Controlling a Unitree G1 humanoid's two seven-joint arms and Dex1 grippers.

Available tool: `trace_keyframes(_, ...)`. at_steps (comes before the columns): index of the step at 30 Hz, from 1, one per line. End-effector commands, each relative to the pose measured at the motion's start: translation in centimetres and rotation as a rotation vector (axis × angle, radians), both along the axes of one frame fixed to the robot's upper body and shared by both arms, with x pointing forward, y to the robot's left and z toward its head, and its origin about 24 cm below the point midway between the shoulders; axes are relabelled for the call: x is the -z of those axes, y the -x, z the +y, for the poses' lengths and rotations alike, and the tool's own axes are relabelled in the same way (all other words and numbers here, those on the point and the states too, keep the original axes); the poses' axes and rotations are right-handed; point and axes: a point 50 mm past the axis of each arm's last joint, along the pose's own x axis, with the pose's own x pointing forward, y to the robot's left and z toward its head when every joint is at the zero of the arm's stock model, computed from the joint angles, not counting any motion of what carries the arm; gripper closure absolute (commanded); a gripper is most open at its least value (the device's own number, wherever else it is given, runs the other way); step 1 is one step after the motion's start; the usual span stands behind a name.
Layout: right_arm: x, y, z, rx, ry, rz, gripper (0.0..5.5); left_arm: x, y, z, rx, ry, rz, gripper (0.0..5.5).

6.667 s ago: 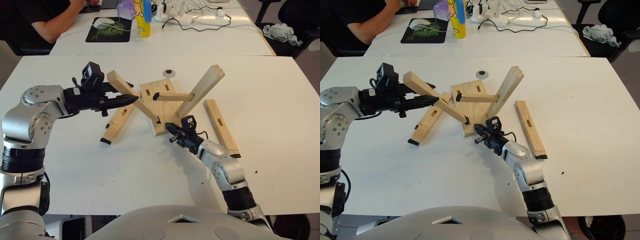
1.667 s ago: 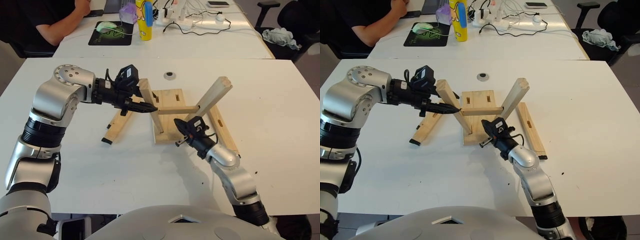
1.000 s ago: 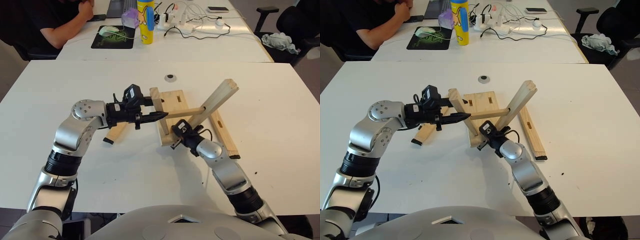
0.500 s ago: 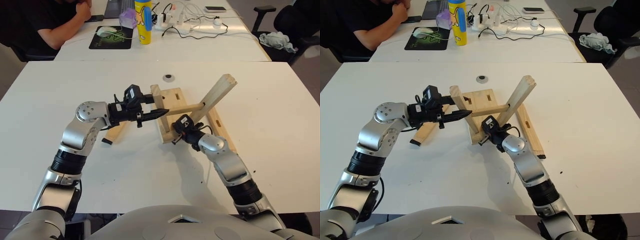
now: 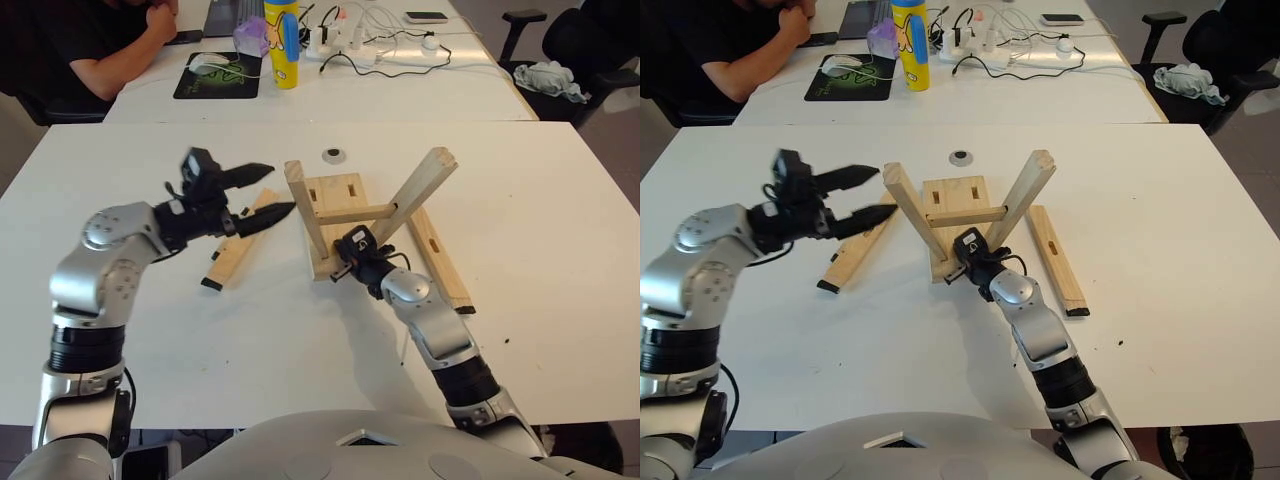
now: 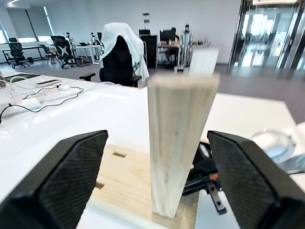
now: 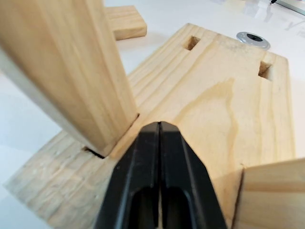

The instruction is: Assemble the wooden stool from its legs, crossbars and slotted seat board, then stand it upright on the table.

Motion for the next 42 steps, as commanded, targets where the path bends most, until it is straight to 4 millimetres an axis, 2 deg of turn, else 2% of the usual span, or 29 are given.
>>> trace_keyframes(1,7.0,3.4,-1.8,0.101,0.095,0.341,5.50,-7.6,-0.4,0.6,-0.048,0.200,-0.146,2.16)
trace_keyframes(4,7.3,3.3,-1.8,0.115,0.092,0.338,5.50,-10.2,-1.4,-0.8,-0.140,0.287,-0.227,2.61)
trace_keyframes(6,7.4,3.4,-1.9,0.123,0.091,0.336,5.50,-10.5,-1.6,-3.3,-0.146,0.282,-0.248,2.96)
trace_keyframes(8,7.4,3.5,-1.9,0.119,0.092,0.337,5.50,-9.1,-1.8,-5.4,-0.141,0.236,-0.210,3.18)
trace_keyframes(11,7.5,3.6,-2.0,0.107,0.096,0.337,5.50,-6.6,-2.0,-7.2,-0.145,0.207,-0.138,3.57)
trace_keyframes(14,7.5,3.5,-1.9,0.088,0.098,0.336,5.50,-5.8,-2.0,-8.2,-0.156,0.203,-0.127,4.09)
trace_keyframes(17,7.4,3.6,-1.7,0.071,0.093,0.339,5.50,-6.2,-2.2,-8.4,-0.163,0.196,-0.139,4.58)
trace_keyframes(19,7.4,3.6,-1.6,0.064,0.093,0.342,5.50,-7.7,-2.2,-8.4,-0.162,0.240,-0.167,4.91)
trace_keyframes(22,7.4,3.7,-1.5,0.059,0.093,0.345,5.50,-13.0,-1.2,-8.1,-0.128,0.426,-0.263,5.43)
trace_keyframes(24,7.5,3.7,-1.5,0.064,0.091,0.348,5.50,-13.8,-1.0,-8.0,-0.113,0.411,-0.264,5.49)
trace_keyframes(25,7.5,3.8,-1.5,0.067,0.090,0.350,5.50,-12.8,-1.5,-8.0,-0.128,0.347,-0.230,5.49)
trace_keyframes(26,7.5,3.8,-1.5,0.068,0.088,0.351,5.50,-11.0,-2.0,-8.0,-0.146,0.280,-0.171,5.49)
trace_keyframes(28,7.5,3.8,-1.3,0.061,0.085,0.352,5.50,-5.7,-2.9,-8.1,-0.209,0.111,-0.024,5.49)
trace_keyframes(30,7.5,3.7,-1.1,0.054,0.083,0.352,5.50,-0.9,-2.8,-8.8,-0.219,-0.045,0.105,5.49)
trace_keyframes(31,7.4,3.7,-1.0,0.051,0.081,0.352,5.50,0.7,-2.5,-9.1,-0.218,-0.089,0.147,5.49)
trace_keyframes(32,7.4,3.7,-0.9,0.049,0.079,0.353,5.50,1.4,-2.3,-9.4,-0.221,-0.107,0.155,5.49)
trace_keyframes(34,7.5,3.7,-0.9,0.051,0.076,0.354,5.50,0.7,-2.4,-10.1,-0.213,-0.090,0.111,5.49)
trace_keyframes(36,7.5,3.8,-0.9,0.057,0.074,0.355,5.50,-1.5,-2.9,-10.7,-0.223,-0.040,0.023,5.49)
trace_keyframes(40,7.6,3.8,-0.9,0.056,0.075,0.357,5.50,-8.5,-3.5,-9.7,-0.323,0.200,-0.219,5.49)
trace_keyframes(42,7.6,3.8,-1.0,0.054,0.077,0.358,5.50,-12.7,-2.3,-8.7,-0.332,0.361,-0.365,5.49)
